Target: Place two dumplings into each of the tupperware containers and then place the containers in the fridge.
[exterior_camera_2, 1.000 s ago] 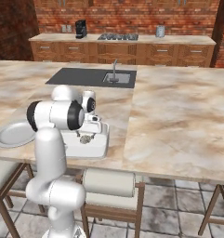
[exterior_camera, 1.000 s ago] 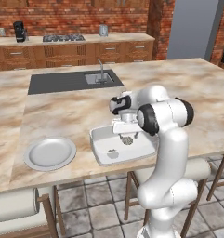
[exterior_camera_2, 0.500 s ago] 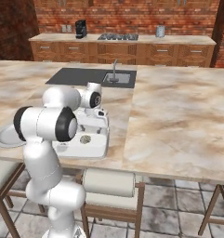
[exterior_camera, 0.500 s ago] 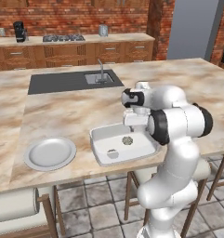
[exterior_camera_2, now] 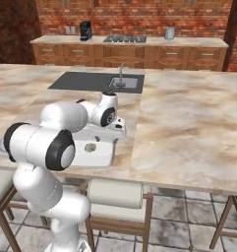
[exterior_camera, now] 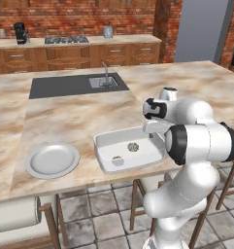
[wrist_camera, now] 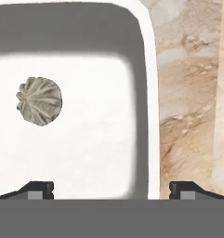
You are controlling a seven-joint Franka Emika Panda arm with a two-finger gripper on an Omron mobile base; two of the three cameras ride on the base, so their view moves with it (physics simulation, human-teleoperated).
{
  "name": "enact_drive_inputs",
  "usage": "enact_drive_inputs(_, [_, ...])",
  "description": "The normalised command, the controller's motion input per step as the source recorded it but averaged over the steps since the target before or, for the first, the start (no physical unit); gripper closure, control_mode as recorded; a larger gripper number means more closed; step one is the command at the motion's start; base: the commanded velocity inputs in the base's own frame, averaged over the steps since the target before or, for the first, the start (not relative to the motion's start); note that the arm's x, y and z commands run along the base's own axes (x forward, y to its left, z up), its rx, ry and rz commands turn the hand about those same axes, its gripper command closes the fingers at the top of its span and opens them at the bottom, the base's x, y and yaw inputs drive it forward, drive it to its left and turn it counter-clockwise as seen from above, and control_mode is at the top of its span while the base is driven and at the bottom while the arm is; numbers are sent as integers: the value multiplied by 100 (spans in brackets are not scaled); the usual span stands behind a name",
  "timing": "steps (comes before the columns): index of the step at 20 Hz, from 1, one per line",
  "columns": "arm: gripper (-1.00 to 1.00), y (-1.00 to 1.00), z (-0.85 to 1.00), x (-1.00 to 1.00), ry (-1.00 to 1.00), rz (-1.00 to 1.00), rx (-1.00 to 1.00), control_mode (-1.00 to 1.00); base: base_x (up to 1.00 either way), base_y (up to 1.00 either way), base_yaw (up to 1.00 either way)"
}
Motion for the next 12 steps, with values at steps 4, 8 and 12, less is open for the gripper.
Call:
enact_drive_inputs(4, [-100,-35,5,33,7,9,0,-100,0,0,0])
enact_drive_inputs(8, [-100,-28,-4,16,2,9,0,-100,0,0,0])
enact_drive_inputs(12, [-100,-12,-10,-4,4,2,0,-100,0,0,0])
